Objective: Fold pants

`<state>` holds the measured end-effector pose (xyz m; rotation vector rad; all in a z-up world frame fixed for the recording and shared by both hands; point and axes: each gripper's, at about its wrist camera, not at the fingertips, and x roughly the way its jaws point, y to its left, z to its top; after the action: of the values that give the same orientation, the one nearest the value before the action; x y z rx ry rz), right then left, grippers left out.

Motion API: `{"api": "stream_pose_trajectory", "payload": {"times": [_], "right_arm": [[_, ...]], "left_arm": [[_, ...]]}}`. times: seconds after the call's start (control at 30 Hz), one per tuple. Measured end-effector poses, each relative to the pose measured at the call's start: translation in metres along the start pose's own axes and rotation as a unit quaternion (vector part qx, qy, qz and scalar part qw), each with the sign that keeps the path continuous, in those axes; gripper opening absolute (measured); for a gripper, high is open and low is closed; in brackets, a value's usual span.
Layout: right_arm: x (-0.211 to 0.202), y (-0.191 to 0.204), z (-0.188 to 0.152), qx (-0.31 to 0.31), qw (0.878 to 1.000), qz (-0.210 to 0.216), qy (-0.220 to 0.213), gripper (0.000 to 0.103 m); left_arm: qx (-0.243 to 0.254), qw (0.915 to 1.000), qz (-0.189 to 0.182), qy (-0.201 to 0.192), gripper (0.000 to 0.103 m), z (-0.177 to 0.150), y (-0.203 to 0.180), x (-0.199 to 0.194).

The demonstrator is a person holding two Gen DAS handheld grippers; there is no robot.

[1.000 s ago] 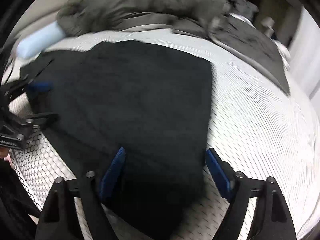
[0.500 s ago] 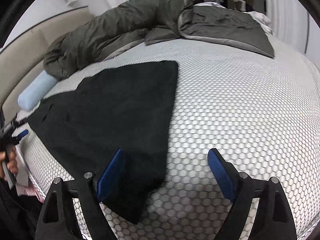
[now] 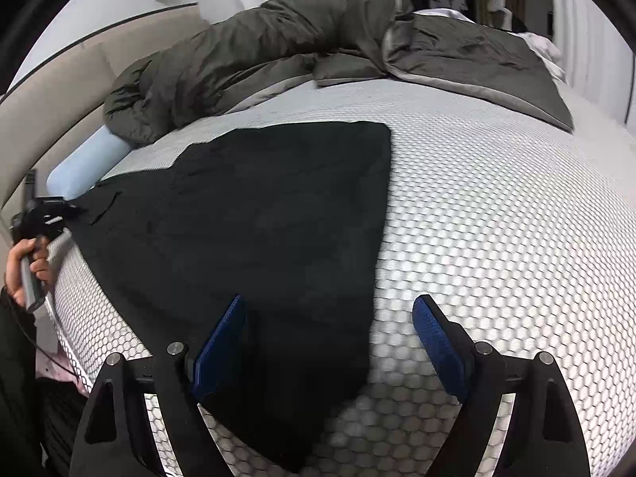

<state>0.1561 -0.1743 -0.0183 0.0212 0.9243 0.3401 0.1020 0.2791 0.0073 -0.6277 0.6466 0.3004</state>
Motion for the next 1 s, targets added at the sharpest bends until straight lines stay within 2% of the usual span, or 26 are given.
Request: {"api": "stream_pose_trajectory", "payload": {"times": [0.1, 0.2, 0.3, 0.37, 0.4, 0.43, 0.5, 0.6, 0.63, 0.73, 0.8, 0.83, 0.87, 0.9, 0.93, 1.0], "right_arm": [[-0.009, -0.012, 0.002, 0.017, 1.0, 0.004, -0.014, 0.088], [-0.015, -0.023, 0.006, 0.029, 0.999, 0.005, -0.025, 0.088], [-0.02, -0.036, 0.008, 0.045, 0.998, -0.006, -0.036, 0.088], [-0.024, -0.047, 0.008, 0.063, 0.997, -0.009, -0.041, 0.088], [-0.025, -0.055, 0.008, 0.077, 0.996, -0.012, -0.044, 0.088], [-0.026, -0.061, 0.008, 0.086, 0.995, -0.016, -0.045, 0.088], [-0.024, -0.074, 0.01, 0.104, 0.993, -0.022, -0.044, 0.088], [-0.027, -0.088, 0.009, 0.124, 0.991, -0.029, -0.044, 0.088], [-0.028, -0.091, 0.009, 0.128, 0.99, -0.029, -0.045, 0.088], [-0.034, -0.093, 0.01, 0.133, 0.989, -0.023, -0.052, 0.088], [-0.037, -0.087, 0.011, 0.132, 0.99, -0.01, -0.056, 0.088], [-0.037, -0.082, 0.012, 0.128, 0.99, -0.002, -0.058, 0.088], [-0.038, -0.075, 0.013, 0.12, 0.991, 0.005, -0.06, 0.088], [-0.038, -0.066, 0.015, 0.109, 0.992, 0.012, -0.062, 0.088], [-0.038, -0.056, 0.017, 0.095, 0.993, 0.02, -0.063, 0.088], [-0.033, -0.033, 0.02, 0.065, 0.996, 0.024, -0.058, 0.088]], "left_arm": [[0.074, 0.9964, -0.026, -0.032, 0.001, -0.001, -0.065, -0.033], [0.149, 0.984, -0.087, -0.045, 0.001, -0.02, -0.144, -0.061], [0.236, 0.9597, -0.151, -0.028, 0.001, -0.063, -0.232, -0.075], [0.292, 0.9372, -0.19, 0.014, 0.005, -0.108, -0.283, -0.067], [0.319, 0.9242, -0.205, 0.045, 0.02, -0.131, -0.304, -0.057], [0.351, 0.9045, -0.223, 0.093, 0.046, -0.165, -0.325, -0.039], [0.388, 0.8836, -0.219, 0.145, 0.07, -0.212, -0.34, -0.012], [0.426, 0.8657, -0.193, 0.179, 0.07, -0.249, -0.331, 0.007], [0.43, 0.8635, -0.191, 0.182, 0.07, -0.255, -0.322, 0.006], [0.42, 0.8628, -0.21, 0.188, 0.071, -0.249, -0.298, -0.01], [0.402, 0.8702, -0.228, 0.171, 0.075, -0.228, -0.278, -0.035], [0.386, 0.8817, -0.228, 0.148, 0.083, -0.206, -0.265, -0.043], [0.372, 0.8901, -0.228, 0.132, 0.085, -0.197, -0.257, -0.053], [0.354, 0.8993, -0.228, 0.117, 0.086, -0.184, -0.249, -0.055], [0.325, 0.9144, -0.218, 0.103, 0.086, -0.163, -0.24, -0.05], [0.289, 0.9366, -0.183, 0.075, 0.086, -0.134, -0.23, -0.032]]}}
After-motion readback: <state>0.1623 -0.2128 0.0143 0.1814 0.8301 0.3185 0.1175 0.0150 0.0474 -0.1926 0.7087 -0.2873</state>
